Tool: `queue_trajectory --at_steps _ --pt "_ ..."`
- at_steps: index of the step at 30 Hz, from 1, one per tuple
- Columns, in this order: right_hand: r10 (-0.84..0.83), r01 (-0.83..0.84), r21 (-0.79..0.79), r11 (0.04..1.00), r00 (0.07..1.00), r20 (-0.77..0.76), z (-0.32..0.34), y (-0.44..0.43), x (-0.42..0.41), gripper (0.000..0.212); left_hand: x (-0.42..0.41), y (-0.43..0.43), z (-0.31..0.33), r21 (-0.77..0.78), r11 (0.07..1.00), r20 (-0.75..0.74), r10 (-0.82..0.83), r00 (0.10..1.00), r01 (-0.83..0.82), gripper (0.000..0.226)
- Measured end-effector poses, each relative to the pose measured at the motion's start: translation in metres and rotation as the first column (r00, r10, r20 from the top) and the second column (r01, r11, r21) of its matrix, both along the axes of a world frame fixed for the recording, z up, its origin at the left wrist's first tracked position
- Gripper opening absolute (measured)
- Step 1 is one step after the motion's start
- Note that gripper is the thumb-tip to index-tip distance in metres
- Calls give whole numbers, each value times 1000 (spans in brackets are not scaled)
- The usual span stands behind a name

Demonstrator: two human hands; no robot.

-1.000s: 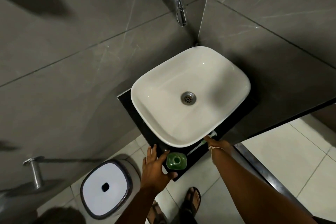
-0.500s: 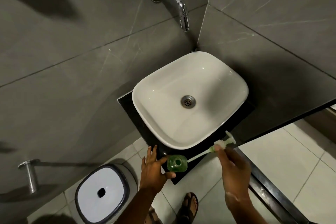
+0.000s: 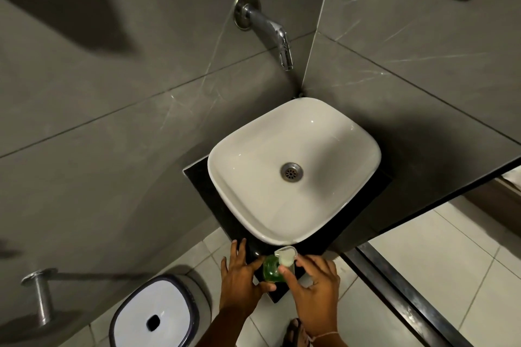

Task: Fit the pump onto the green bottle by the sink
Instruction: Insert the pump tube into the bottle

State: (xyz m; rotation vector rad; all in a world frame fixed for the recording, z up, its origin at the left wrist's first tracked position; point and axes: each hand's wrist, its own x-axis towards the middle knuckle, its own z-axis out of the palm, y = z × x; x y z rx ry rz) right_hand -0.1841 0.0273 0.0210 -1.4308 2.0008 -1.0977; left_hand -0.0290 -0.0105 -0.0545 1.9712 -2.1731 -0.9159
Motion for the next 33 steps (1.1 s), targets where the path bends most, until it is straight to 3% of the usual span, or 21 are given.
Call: queue_trajectory --at_steps 7,13,20,26,29,33 --pt "26 -27 -44 999 999 -38 -7 -3 10 46 1 1 -3 -15 1000 -10 -2 1000 2 73" --pt "3 -3 11 1000 999 -46 -22 7 12 40 0 1 -6 -26 1000 -13 8 1000 -8 68" --pt "72 -67 88 994 996 -57 -19 6 2 54 1 1 -8 -17 1000 -12 3 1000 -3 67" --pt "192 -177 162 971 978 -82 -11 -14 -4 31 2 -1 -7 -20 1000 -15 -6 1000 6 69" --pt "201 -196 141 970 979 -25 -18 -9 -7 35 2 0 -7 -38 999 -12 -8 1000 8 77" --pt "186 -174 113 978 977 -107 -22 -10 -6 35 3 -1 -8 -78 997 6 -23 1000 24 96"
